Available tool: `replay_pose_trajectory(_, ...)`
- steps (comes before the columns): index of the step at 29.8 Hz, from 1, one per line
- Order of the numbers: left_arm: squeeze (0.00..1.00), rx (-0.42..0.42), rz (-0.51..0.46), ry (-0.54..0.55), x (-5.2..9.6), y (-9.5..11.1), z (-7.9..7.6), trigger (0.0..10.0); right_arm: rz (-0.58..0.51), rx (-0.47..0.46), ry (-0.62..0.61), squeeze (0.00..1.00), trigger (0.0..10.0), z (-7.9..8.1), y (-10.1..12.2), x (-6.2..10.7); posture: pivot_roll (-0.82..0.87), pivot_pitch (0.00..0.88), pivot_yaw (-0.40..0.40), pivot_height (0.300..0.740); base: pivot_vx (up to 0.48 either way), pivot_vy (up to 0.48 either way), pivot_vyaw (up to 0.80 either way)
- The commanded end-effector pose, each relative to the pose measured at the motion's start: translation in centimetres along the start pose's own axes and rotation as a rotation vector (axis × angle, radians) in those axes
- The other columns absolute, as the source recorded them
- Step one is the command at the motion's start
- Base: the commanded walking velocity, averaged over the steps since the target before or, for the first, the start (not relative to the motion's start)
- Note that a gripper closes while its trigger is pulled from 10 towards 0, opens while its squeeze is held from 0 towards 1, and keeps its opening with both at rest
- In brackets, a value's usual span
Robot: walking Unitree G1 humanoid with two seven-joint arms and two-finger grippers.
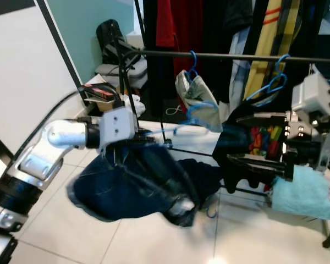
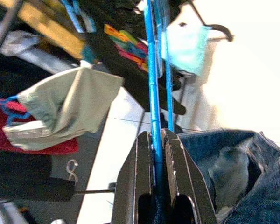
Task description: Hang hanger
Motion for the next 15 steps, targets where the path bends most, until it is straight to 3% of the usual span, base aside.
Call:
replay_pose_trajectory(1, 0.0, -0.067, 0.005, -0.047, 0.2, 0.7, -0.2, 10.0, 0.05, 0.043, 0.031, 0.0, 10.0, 0.0, -0.3, -0.9, -0.18, 0.0, 0.085, 0.74, 0.0, 0.0, 0.0)
replay_pose_trajectory(3, 0.0, -0.091, -0.008, -0.115, -0.3, 1.3, -0.9, 10.0, 0.085, 0.084, 0.012, 0.0, 10.0, -0.8, -0.7, -2.1, -0.18, 0.0, 0.088, 0.74, 0.0, 0.0, 0.0)
replay_pose_trajectory(7, 0.0, -0.104, -0.013, -0.138, -0.4, 1.6, -1.1, 10.0, 0.097, 0.074, 0.004, 0.0, 10.0, -0.9, -1.3, -2.9, -0.17, 0.0, 0.088, 0.74, 0.0, 0.0, 0.0)
replay_pose_trajectory(9, 0.0, -0.121, -0.016, -0.15, -0.5, 2.0, -0.9, 10.0, 0.109, 0.033, 0.02, 0.0, 10.0, -0.1, -2.6, -4.3, -0.16, 0.0, 0.09, 0.74, 0.0, 0.0, 0.0)
replay_pose_trajectory(11, 0.0, -0.121, -0.016, -0.15, -0.5, 2.0, -0.9, 10.0, 0.109, 0.033, 0.02, 0.0, 10.0, -0.1, -2.6, -4.3, -0.16, 0.0, 0.09, 0.74, 0.0, 0.0, 0.0)
replay_pose_trajectory(15, 0.0, -0.153, -0.018, -0.16, -0.2, 2.5, -0.3, 10.0, 0.151, -0.017, 0.011, 0.0, 10.0, 0.6, -4.6, -5.5, -0.16, 0.0, 0.093, 0.74, 0.0, 0.0, 0.0)
Point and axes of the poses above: a point about 5 cm out from each wrist's last joint towards the gripper, its own x axis pointing back from the gripper into the wrist, its own y axis along the axis of the wrist's last joint, z = x × y, the point moved 4 cm from there along -x, pointing out of the wrist towards the gripper, and after that the axes turned 2 degrees about x, right-handed, at the moved point
